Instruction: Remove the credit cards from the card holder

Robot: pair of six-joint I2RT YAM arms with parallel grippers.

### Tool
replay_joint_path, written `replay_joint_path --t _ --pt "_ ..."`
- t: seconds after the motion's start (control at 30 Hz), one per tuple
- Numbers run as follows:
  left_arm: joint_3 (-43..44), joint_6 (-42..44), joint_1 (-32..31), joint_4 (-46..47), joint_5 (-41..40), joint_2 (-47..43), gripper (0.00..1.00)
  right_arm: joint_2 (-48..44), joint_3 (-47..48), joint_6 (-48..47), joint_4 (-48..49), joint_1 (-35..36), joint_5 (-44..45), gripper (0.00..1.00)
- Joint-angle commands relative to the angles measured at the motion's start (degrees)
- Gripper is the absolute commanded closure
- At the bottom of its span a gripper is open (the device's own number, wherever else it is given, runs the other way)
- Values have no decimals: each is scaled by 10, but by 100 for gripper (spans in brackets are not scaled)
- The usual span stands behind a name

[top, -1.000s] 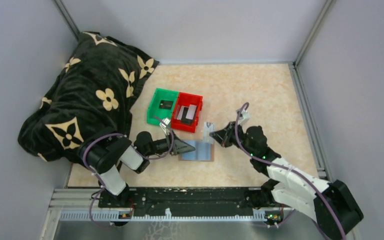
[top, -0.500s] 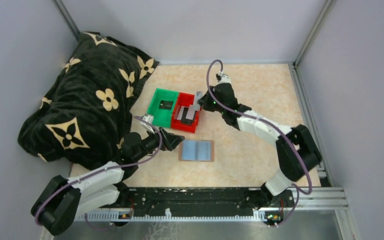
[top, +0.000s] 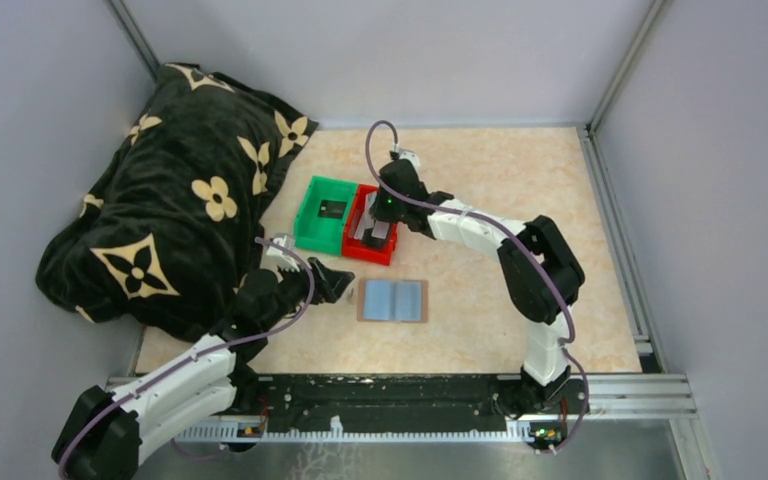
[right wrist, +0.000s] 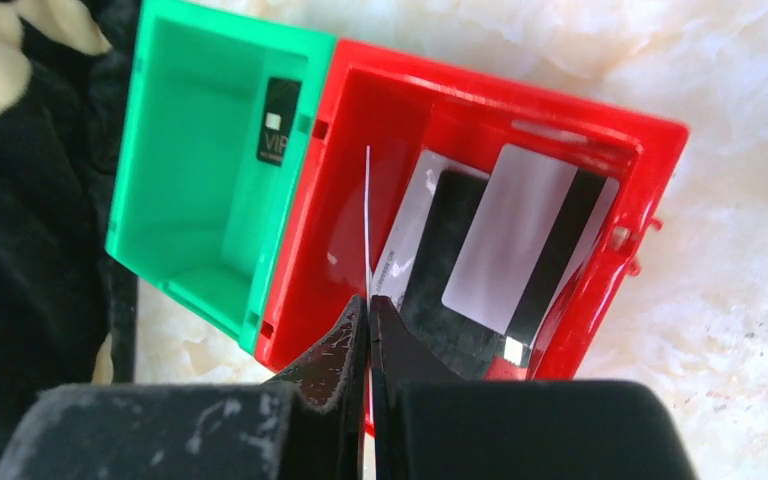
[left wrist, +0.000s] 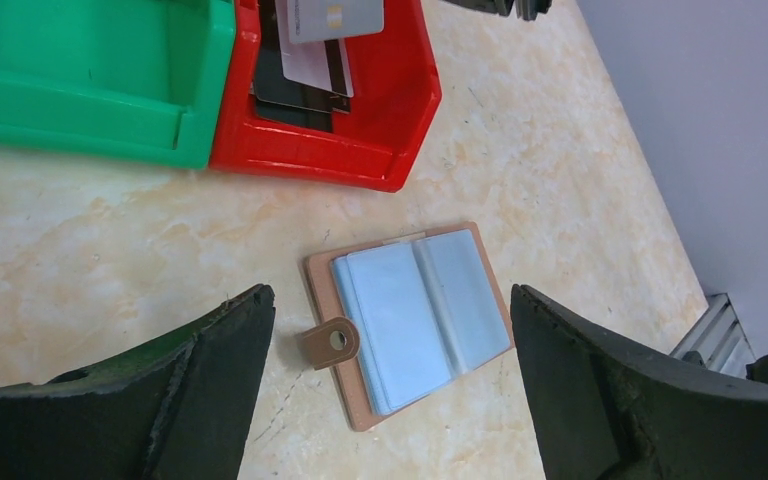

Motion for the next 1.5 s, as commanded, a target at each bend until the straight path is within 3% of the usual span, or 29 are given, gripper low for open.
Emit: replay_joint_path --t 0.0,0.83,0.93,1.1,1.47 --pt "-3 17 1 -32 -18 -22 7 14 29 19 -9 10 24 100" --pt "-12 20 2 -63 -31 -46 2 93 68 34 16 10 14 100" --pt "-14 18 2 -66 -31 -49 2 94 67 35 18 10 12 92" --pt "-15 16 2 -64 -33 -48 2 70 57 25 19 10 25 84" --pt "-14 10 2 -32 -24 -10 1 -50 14 -12 28 17 43 82"
